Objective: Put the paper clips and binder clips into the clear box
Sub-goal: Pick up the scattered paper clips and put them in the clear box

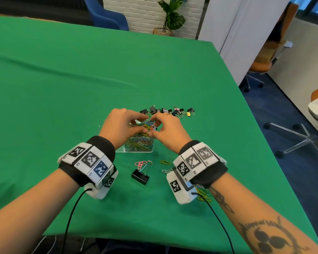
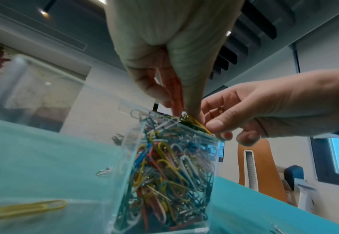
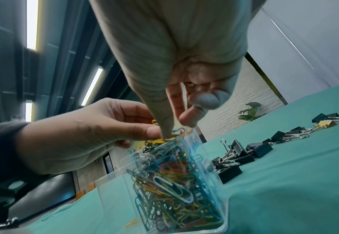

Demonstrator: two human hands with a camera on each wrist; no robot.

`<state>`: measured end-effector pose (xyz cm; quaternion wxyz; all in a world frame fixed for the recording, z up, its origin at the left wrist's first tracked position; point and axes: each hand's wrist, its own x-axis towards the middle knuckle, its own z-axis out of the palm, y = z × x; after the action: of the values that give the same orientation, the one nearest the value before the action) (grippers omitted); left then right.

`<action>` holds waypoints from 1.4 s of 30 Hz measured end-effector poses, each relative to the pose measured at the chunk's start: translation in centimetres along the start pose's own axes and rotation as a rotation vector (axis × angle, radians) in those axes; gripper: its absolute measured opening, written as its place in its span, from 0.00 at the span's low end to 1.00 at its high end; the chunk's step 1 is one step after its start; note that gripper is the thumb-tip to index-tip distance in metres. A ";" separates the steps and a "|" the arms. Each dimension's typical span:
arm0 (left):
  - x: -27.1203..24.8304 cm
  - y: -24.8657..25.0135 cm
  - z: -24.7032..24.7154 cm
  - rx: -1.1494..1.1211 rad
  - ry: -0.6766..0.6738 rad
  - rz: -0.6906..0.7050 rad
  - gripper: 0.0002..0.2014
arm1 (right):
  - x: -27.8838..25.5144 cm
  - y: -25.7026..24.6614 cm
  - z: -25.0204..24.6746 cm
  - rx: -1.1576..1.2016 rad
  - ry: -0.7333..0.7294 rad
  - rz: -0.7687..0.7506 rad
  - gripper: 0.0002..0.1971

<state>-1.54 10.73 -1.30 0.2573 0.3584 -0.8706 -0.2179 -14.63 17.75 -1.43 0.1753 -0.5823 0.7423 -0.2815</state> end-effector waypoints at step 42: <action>-4.9 -0.9 1.9 0.499 -0.297 0.035 0.39 | -3.0 -0.6 3.4 -0.458 -0.257 -0.132 0.41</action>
<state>0.79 14.11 -4.75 0.0346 0.3596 -0.9315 -0.0428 -11.42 19.78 -3.90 0.1132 -0.6847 0.7188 -0.0405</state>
